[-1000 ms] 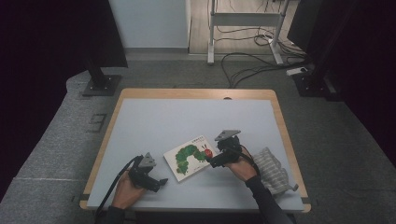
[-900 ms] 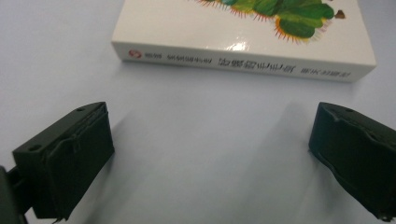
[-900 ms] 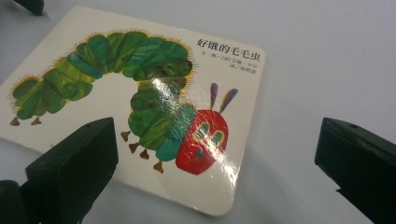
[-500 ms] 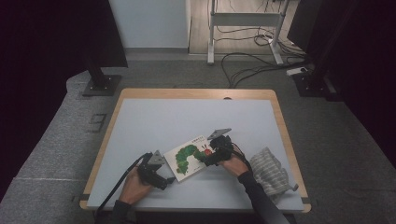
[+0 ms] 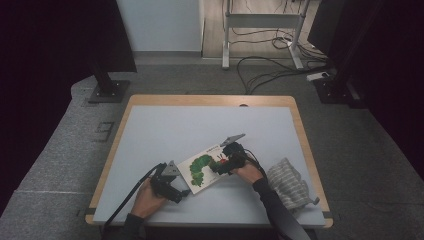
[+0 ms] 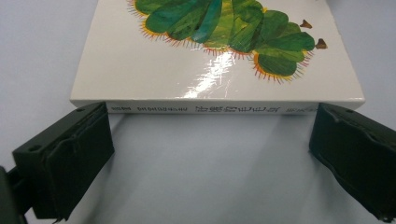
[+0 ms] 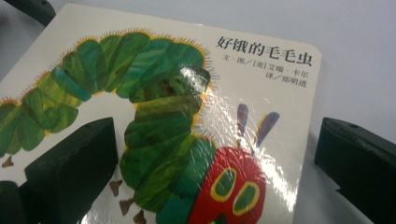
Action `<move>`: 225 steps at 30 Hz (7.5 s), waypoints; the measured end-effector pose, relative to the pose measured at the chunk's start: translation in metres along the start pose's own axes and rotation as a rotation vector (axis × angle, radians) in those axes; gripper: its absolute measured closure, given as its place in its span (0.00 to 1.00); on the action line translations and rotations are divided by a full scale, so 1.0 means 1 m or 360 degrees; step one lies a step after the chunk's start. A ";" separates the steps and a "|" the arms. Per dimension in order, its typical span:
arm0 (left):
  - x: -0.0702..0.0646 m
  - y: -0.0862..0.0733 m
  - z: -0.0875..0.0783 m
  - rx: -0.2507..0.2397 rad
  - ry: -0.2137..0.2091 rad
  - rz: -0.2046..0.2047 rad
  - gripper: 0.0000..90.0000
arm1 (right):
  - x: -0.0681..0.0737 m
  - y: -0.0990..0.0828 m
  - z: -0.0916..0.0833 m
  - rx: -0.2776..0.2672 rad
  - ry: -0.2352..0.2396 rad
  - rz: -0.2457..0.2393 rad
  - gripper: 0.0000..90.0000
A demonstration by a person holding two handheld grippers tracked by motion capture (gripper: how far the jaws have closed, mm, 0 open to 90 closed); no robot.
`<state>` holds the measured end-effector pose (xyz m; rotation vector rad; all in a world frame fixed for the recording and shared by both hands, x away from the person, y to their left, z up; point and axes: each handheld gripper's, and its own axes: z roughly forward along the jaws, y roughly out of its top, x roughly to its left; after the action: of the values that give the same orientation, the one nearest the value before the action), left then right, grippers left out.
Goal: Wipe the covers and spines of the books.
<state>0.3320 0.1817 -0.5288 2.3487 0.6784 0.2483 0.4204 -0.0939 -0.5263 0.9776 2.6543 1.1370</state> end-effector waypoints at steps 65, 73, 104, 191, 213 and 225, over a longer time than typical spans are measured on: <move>0.001 0.000 0.000 0.0004 -0.0004 0.0004 0.00 | 0.010 -0.007 -0.058 -0.0135 0.0191 0.0251 0.14; 0.001 0.000 0.000 0.0004 -0.0004 0.0004 0.00 | 0.008 0.007 -0.052 -0.0076 0.0169 0.0127 0.14; 0.003 0.001 -0.010 -0.0041 0.0014 -0.0152 0.00 | 0.001 0.034 -0.044 0.0127 0.0133 -0.0149 0.38; 0.006 0.032 -0.035 -0.0174 -0.0225 -0.0260 0.52 | 0.006 0.000 -0.059 -0.0008 0.0066 0.0005 0.43; 0.008 0.050 -0.061 -0.0199 -0.0049 -0.0209 0.74 | 0.011 0.011 -0.071 -0.0185 -0.0007 -0.0016 0.54; 0.014 0.051 -0.070 -0.0251 0.0051 -0.0173 0.74 | 0.018 0.021 -0.070 -0.0248 -0.0071 -0.0067 0.54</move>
<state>0.3407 0.1950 -0.4426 2.1547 0.7712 0.2810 0.3952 -0.1157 -0.4590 0.9039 2.4958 1.2746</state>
